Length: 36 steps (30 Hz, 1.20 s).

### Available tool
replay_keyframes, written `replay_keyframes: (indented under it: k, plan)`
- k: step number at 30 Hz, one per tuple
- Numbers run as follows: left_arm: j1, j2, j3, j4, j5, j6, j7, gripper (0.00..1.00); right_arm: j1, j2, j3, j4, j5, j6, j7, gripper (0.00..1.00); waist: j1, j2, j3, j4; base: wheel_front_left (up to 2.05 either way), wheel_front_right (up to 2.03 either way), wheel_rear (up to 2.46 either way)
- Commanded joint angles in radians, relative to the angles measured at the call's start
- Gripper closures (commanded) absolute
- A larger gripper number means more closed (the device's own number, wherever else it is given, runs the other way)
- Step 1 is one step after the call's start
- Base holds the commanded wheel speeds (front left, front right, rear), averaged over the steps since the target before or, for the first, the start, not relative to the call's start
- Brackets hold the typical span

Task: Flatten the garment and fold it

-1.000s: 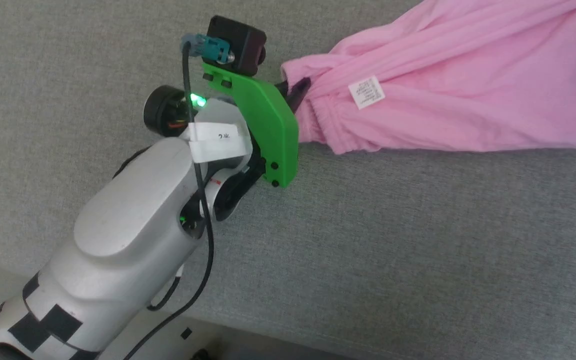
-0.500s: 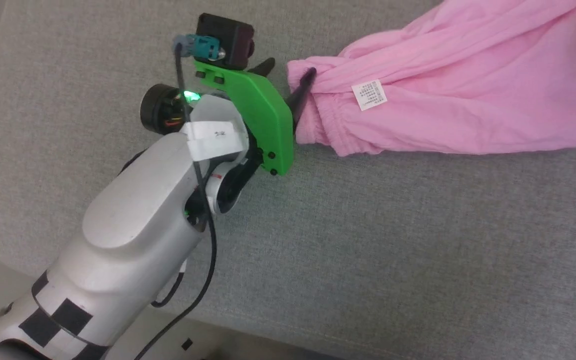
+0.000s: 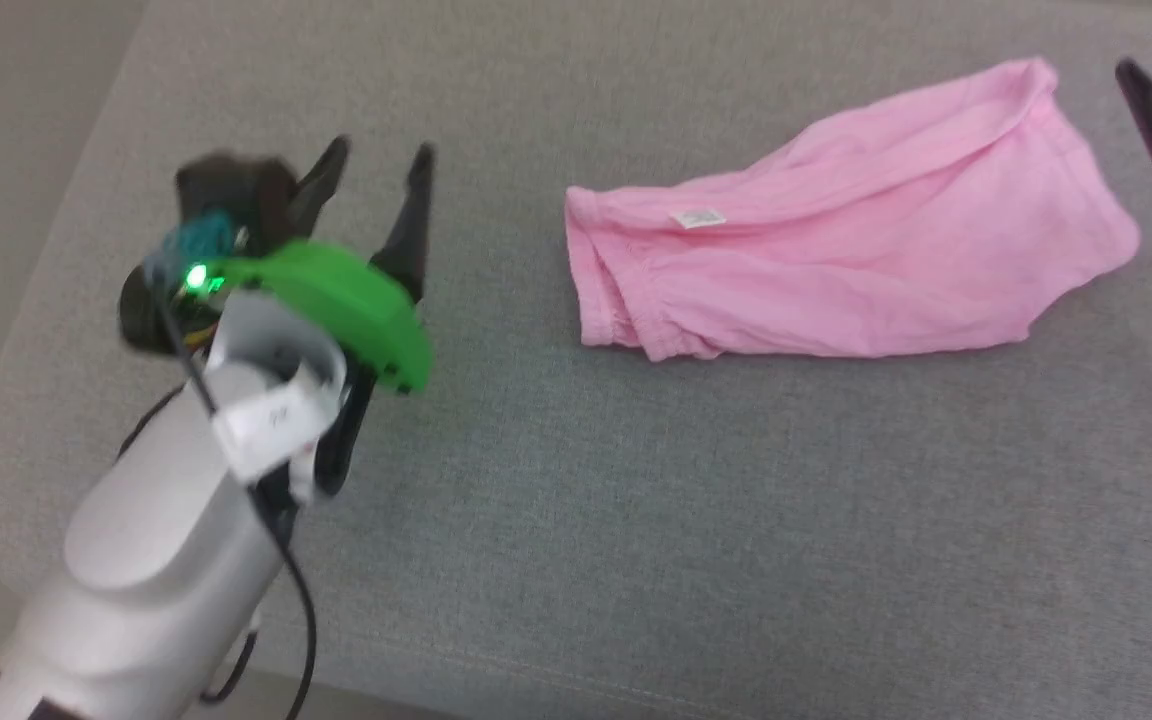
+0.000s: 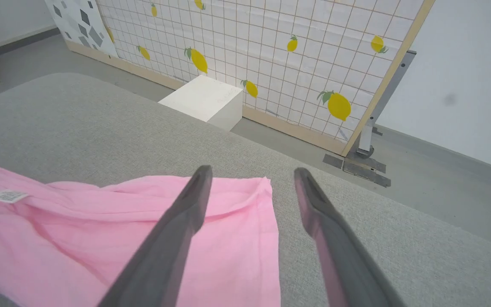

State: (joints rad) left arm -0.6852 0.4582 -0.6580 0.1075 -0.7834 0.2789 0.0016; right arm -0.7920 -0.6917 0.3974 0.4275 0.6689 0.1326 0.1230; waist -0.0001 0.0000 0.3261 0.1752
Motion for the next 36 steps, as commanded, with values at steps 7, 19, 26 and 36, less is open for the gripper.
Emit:
replay_keyframes:
  k: [7, 19, 26, 36]
  plan:
    - [0.166, 0.089, -0.047, -0.043, 0.140, 0.065, -0.147, 0.00, 0.162, 0.028, -0.093, -0.007, 0.008, -0.002, 0.015, 0.00, 0.0001, 0.0000, -0.113, 0.003, 0.00, 0.00, 0.00]
    - [0.338, 0.131, -0.102, -0.151, 0.299, 0.201, -0.245, 0.00, 0.185, 0.087, -0.286, 0.053, -0.028, -0.002, 0.284, 0.00, 0.0001, 0.0000, -0.046, 0.091, 0.00, 0.00, 0.00]
    - [0.358, 0.098, -0.110, -0.170, 0.320, 0.211, -0.256, 0.00, 0.104, 0.092, -0.382, 0.126, -0.102, -0.002, 0.463, 0.00, 0.0001, 0.0000, 0.047, 0.156, 0.00, 0.00, 0.00]
    - [0.352, 0.043, -0.098, -0.159, 0.340, 0.191, -0.262, 0.00, 0.059, 0.096, -0.462, 0.185, -0.167, -0.002, 0.629, 0.00, 0.0001, 0.0000, 0.122, 0.221, 0.00, 0.00, 0.00]
